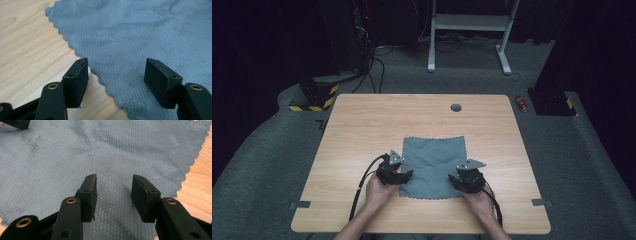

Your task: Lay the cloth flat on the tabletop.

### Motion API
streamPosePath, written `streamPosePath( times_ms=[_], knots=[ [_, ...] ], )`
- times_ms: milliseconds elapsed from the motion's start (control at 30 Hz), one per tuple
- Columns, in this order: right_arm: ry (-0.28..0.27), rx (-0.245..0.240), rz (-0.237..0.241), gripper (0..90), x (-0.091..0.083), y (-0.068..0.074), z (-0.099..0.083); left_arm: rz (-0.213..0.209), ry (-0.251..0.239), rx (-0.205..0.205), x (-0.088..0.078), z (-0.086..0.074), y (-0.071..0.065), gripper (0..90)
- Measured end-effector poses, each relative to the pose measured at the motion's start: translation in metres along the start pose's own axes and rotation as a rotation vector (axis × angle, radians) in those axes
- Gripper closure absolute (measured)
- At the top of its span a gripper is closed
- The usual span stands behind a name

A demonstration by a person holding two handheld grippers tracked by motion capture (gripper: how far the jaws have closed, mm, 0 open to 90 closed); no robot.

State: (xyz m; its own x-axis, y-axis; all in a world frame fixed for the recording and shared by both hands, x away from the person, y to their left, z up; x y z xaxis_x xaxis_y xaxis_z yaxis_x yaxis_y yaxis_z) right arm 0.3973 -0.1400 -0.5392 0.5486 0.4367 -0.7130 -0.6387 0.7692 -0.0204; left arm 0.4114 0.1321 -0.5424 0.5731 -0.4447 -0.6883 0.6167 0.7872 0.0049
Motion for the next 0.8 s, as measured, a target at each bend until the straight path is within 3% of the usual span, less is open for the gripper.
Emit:
streamPosePath(
  times_ms=[167, 333, 400, 467, 633, 800],
  knots=[
    [-0.054, -0.010, 0.005, 55.6, -0.004, 0.001, -0.010, -0.017, -0.023, 0.012, -0.007, -0.009, -0.003, 36.3],
    [-0.044, 0.010, -0.034, 51.6, -0.006, 0.004, -0.010, -0.039, 0.006, 0.040, -0.009, -0.008, -0.002, 37.8],
    [-0.031, 0.019, -0.040, 50.6, -0.006, 0.004, -0.009, -0.032, 0.018, 0.032, -0.010, -0.007, -0.002, 38.2],
    [-0.031, 0.031, -0.032, 49.6, -0.007, 0.005, -0.006, -0.024, 0.030, 0.005, -0.010, -0.005, -0.002, 36.4],
    [-0.078, 0.062, 0.013, 49.1, -0.013, 0.010, 0.001, -0.024, 0.008, 0.000, -0.012, 0.007, 0.004, 35.5],
    [-0.068, 0.018, 0.051, 54.5, -0.008, 0.024, 0.008, -0.004, 0.014, -0.027, -0.013, 0.017, 0.014, 34.6]
  ],
)
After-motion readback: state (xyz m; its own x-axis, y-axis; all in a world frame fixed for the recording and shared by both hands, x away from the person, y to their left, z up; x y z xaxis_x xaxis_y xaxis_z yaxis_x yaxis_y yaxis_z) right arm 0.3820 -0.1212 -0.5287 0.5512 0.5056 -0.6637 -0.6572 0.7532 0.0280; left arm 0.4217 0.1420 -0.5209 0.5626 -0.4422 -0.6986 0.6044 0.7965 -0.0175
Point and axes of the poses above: each handheld gripper's, and its own axes: x roughly forward along the jaws, z roughly out of its top, y roughly to its left, the point moved 3 cm from there along x, roughly forward along the jaws
